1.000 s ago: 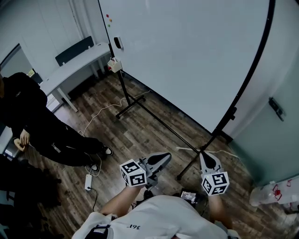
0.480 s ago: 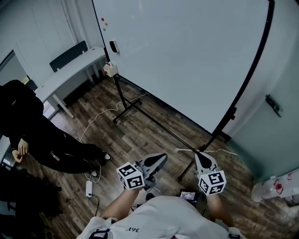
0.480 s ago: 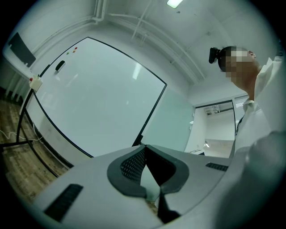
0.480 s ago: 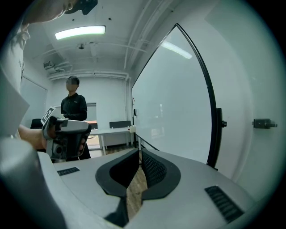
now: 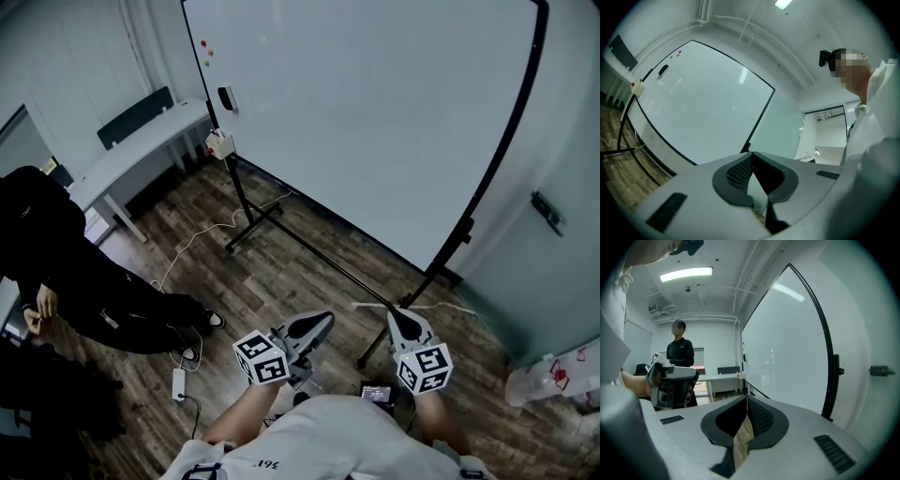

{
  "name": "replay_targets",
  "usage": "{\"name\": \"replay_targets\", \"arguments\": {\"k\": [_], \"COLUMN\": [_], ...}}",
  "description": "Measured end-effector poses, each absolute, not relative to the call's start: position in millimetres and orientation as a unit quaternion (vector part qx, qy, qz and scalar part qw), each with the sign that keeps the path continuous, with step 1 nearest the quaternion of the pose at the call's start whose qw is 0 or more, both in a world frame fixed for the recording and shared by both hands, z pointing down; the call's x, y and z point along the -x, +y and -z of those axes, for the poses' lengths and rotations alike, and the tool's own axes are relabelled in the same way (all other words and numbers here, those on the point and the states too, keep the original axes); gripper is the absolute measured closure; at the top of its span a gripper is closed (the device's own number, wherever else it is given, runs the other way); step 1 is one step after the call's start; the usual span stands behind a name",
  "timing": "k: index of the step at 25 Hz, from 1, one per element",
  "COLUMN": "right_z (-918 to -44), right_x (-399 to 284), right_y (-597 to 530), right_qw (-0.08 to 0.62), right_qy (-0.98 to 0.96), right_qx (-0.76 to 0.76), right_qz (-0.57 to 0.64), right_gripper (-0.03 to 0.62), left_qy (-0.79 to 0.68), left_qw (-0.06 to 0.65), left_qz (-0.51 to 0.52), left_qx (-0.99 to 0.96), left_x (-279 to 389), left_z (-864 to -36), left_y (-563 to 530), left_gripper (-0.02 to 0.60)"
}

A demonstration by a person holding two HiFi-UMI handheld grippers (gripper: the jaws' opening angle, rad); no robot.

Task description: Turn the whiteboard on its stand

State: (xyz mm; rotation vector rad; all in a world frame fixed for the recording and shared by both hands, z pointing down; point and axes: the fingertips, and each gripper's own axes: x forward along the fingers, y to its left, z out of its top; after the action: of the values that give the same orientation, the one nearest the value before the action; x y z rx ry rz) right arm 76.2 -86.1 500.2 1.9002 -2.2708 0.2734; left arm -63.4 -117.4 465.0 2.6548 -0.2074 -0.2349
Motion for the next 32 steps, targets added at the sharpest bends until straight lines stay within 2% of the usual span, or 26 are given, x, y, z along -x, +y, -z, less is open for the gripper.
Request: {"name": "replay_targets", "arguments": {"k": [32], "right_z": [-509], "right_x": [-53], "right_y": [-94], "right_qw": [0.113], "right_qy": [-0.785], "right_qx": [-0.603], "right_qz": [-0.082], "right_gripper": [0.569], "left_qy": [-0.08], "left_qw": [0.242], "left_qz": [0.075], "left_qx": [-0.964], "left_x": [60], "left_z": [-473], "left_y": [-122], "left_gripper": [0.574]}}
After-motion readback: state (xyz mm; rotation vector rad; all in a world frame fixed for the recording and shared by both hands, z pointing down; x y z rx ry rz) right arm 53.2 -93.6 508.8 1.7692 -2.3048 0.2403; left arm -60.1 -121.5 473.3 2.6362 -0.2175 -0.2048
